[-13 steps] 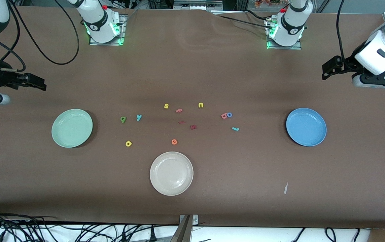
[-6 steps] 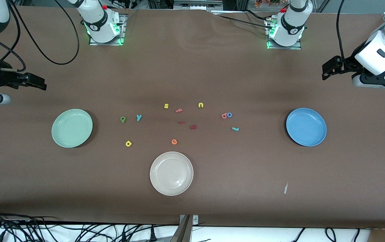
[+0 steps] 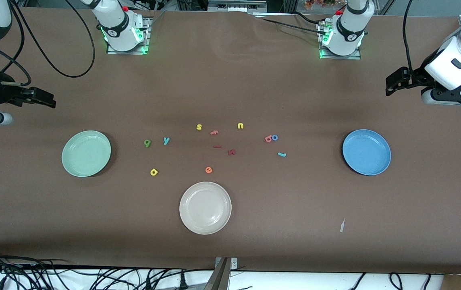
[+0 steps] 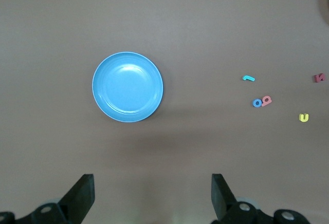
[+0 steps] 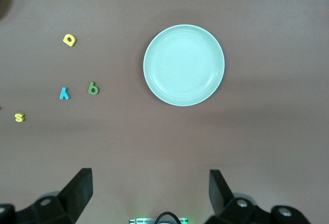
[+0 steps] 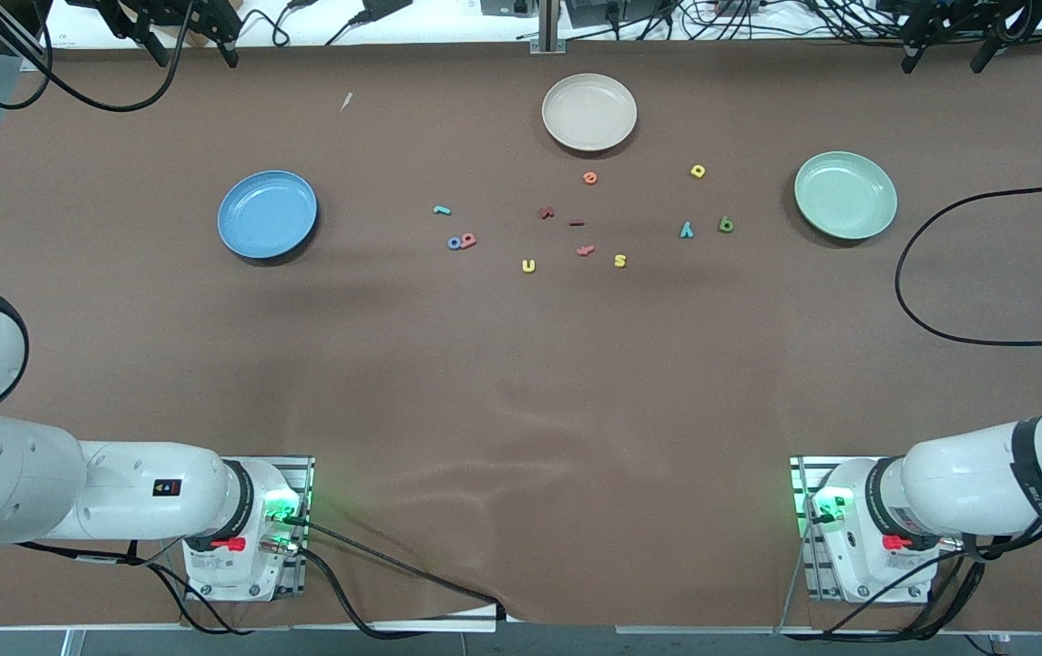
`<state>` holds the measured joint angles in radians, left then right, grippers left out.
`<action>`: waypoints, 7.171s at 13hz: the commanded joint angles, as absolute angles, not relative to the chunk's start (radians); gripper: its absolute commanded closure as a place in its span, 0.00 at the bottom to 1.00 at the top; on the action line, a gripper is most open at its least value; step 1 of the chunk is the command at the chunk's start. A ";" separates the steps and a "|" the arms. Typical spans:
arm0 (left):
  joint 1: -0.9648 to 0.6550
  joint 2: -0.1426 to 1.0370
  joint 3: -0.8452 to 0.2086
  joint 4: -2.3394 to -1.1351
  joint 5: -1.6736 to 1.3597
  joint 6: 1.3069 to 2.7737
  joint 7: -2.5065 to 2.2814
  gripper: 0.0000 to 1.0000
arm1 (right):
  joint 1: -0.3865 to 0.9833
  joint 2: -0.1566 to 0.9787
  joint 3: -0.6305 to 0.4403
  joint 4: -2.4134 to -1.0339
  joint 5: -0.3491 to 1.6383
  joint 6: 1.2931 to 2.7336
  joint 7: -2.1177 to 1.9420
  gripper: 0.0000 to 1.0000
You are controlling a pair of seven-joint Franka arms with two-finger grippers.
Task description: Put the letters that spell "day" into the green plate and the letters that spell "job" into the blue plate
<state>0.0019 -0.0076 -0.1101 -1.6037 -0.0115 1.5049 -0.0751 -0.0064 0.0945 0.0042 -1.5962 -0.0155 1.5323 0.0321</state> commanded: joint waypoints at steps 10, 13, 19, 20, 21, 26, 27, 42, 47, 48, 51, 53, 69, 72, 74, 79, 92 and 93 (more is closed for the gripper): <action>0.008 -0.021 -0.115 -1.612 0.011 1.496 -0.067 0.00 | -0.005 0.092 0.002 -1.605 -0.002 1.509 0.009 0.00; 0.008 -0.021 -0.115 -1.612 0.011 1.496 -0.069 0.00 | -0.003 0.092 0.002 -1.612 -0.002 1.508 0.018 0.00; 0.009 -0.021 -0.115 -1.612 0.011 1.497 -0.078 0.00 | -0.005 0.110 0.002 -1.612 -0.002 1.522 0.043 0.00; 0.015 -0.021 -0.115 -1.612 0.011 1.499 -0.078 0.00 | -0.002 0.120 0.003 -1.612 -0.002 1.549 0.037 0.00; 0.015 -0.020 -0.115 -1.612 0.011 1.500 -0.080 0.00 | -0.002 0.135 0.006 -1.611 -0.002 1.566 0.023 0.00; 0.014 -0.015 -0.121 -1.672 -0.024 1.583 -0.103 0.00 | 0.006 0.129 0.026 -1.637 0.026 1.569 0.044 0.00; 0.014 -0.014 -0.133 -1.690 -0.043 1.612 -0.113 0.00 | 0.006 0.120 0.028 -1.655 0.034 1.575 0.048 0.00; -0.037 0.147 -0.282 -1.907 -0.067 2.083 -0.321 0.00 | 0.008 0.116 0.204 -2.045 0.023 2.066 0.279 0.00; -0.100 0.304 -0.276 -1.905 -0.008 2.252 -0.316 0.00 | 0.008 0.233 0.204 -2.100 0.012 2.264 0.293 0.00; -0.103 0.320 -0.276 -1.905 -0.014 2.266 -0.318 0.00 | 0.009 0.257 0.204 -2.102 0.012 2.293 0.313 0.00; -0.121 0.366 -0.276 -1.910 -0.008 2.260 -0.324 0.00 | 0.069 0.330 0.203 -2.100 0.009 2.390 0.429 0.00; -0.141 0.390 -0.276 -1.908 -0.008 2.267 -0.321 0.00 | 0.101 0.371 0.201 -2.100 -0.040 2.433 0.527 0.00; -0.302 0.655 -0.178 -1.871 -0.012 2.565 -0.276 0.00 | 0.100 0.503 0.195 -2.094 -0.106 2.507 0.635 0.19; -0.304 0.655 -0.166 -1.871 -0.012 2.565 -0.275 0.00 | 0.100 0.505 0.195 -2.098 -0.106 2.507 0.635 0.29; -0.311 0.655 -0.161 -1.871 -0.012 2.565 -0.276 0.14 | 0.100 0.505 0.195 -2.098 -0.106 2.507 0.635 0.35; -0.339 0.655 -0.149 -1.875 -0.009 2.565 -0.281 0.21 | 0.100 0.505 0.195 -2.095 -0.104 2.505 0.635 0.59; -0.337 0.650 -0.135 -1.878 -0.008 2.562 -0.275 0.70 | 0.097 0.496 0.195 -1.968 -0.097 2.317 0.629 0.81; -0.337 0.641 -0.130 -1.878 -0.006 2.559 -0.275 0.74 | 0.097 0.491 0.195 -1.950 -0.100 2.286 0.626 0.81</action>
<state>-0.3285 0.6474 -0.1521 -1.8811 -0.0313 2.5681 -0.2837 0.1023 0.4996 0.1914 -1.9901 -0.0852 2.3521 0.6188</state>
